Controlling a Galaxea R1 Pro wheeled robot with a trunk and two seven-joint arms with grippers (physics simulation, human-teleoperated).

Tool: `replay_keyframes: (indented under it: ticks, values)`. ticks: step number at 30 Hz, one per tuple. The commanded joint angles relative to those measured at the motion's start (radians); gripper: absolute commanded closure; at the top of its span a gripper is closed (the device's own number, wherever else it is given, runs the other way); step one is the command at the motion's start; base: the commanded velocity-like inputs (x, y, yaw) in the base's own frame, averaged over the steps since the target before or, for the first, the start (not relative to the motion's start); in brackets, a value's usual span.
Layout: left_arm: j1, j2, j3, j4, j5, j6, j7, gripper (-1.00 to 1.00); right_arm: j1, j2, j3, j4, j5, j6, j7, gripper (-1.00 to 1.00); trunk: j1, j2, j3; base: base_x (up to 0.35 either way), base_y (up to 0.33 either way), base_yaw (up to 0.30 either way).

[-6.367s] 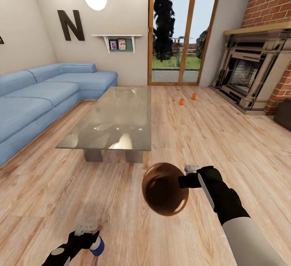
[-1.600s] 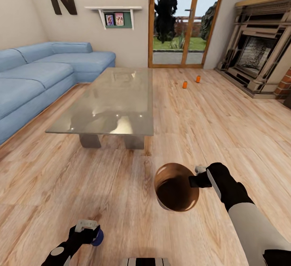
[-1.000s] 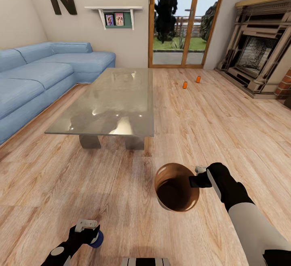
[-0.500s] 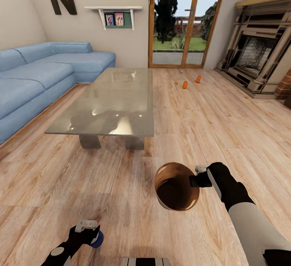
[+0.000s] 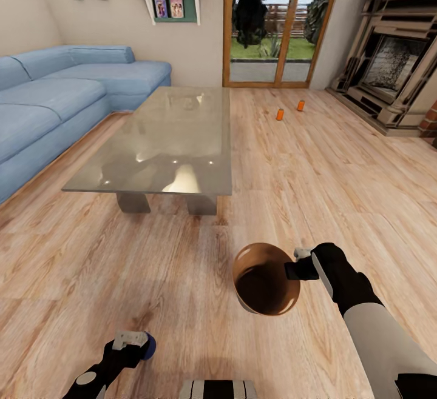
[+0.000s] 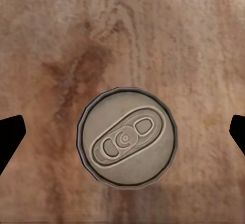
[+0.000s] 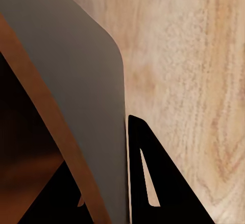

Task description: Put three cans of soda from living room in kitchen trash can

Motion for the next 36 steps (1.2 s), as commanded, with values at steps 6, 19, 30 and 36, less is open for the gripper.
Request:
replay_keyframes:
  ticks: [6,19,30,36]
  values:
    - [0.0,0.0,0.0,-0.002,0.0,0.0,0.001,-1.0,0.0,0.001,0.0,0.0,-0.028,0.003,0.003,1.0,0.001,-0.001,-0.008,0.0,0.0,0.0]
    - [0.0,0.0,0.0,-0.006,0.0,0.0,0.0,-1.0,0.001,0.002,0.001,0.0,-0.026,0.003,0.003,1.0,0.001,-0.001,-0.008,0.016,0.0,0.0]
    - [0.0,0.0,0.0,-0.009,0.002,0.0,0.0,-1.0,0.002,0.002,0.001,0.0,-0.025,0.003,0.004,1.0,0.001,-0.001,-0.008,0.021,0.0,0.0]
    - [0.0,0.0,0.0,-0.009,0.002,0.0,0.0,-1.0,0.002,0.002,0.001,0.0,-0.026,0.003,0.003,1.0,0.001,-0.001,-0.008,0.002,0.0,0.0]
